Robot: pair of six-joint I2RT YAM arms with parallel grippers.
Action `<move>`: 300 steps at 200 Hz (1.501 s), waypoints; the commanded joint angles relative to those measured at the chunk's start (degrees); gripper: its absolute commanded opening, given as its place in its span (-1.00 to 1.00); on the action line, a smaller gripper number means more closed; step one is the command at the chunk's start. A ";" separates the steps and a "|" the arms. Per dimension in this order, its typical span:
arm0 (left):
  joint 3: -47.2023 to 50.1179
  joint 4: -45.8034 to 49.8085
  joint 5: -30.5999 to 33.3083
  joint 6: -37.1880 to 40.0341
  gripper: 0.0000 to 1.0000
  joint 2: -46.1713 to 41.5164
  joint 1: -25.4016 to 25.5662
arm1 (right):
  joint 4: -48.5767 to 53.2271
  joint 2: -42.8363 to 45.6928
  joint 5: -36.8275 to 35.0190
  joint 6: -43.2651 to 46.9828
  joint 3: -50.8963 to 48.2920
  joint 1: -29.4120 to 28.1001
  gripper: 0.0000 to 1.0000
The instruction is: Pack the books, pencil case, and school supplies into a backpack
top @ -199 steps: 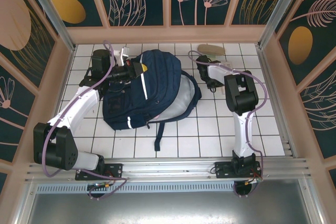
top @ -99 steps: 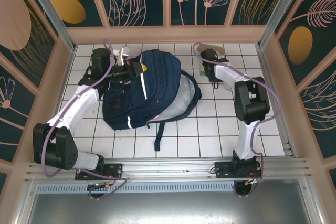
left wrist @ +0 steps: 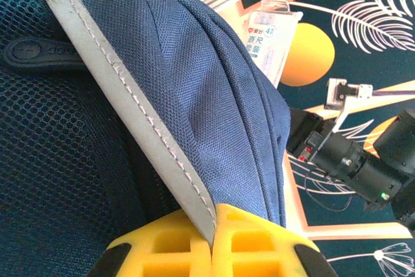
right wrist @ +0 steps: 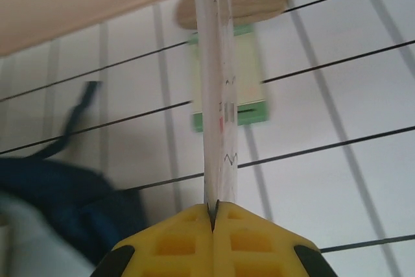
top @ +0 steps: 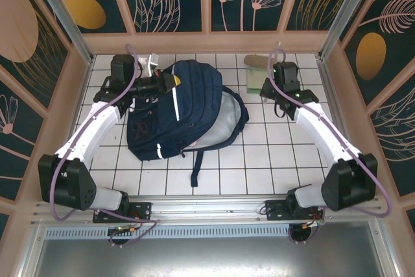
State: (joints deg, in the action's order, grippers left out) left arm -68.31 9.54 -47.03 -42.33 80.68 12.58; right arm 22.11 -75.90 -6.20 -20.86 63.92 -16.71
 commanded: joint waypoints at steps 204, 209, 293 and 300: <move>-11.49 -9.71 -11.41 -10.53 -1.00 -0.82 -3.61 | -46.69 3.09 42.24 -16.38 -24.83 -11.62 -1.00; -11.73 -9.72 -11.43 -10.50 -1.00 -0.85 -3.66 | -47.67 2.26 42.32 -16.40 -24.63 -12.20 -1.00; -11.92 -9.05 -11.84 -9.58 -1.00 -1.26 -4.15 | -50.12 -1.39 52.82 -14.70 -20.06 -13.88 -1.00; -11.84 -9.43 -11.96 -9.94 -1.00 -1.32 -4.14 | -51.09 -1.65 54.61 -14.98 -20.16 -13.88 -1.00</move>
State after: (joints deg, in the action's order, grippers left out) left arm -75.33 12.23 -53.63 -52.40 81.82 8.88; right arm -22.94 -78.37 41.12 -36.77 42.04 -30.44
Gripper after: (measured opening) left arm 0.064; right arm 0.050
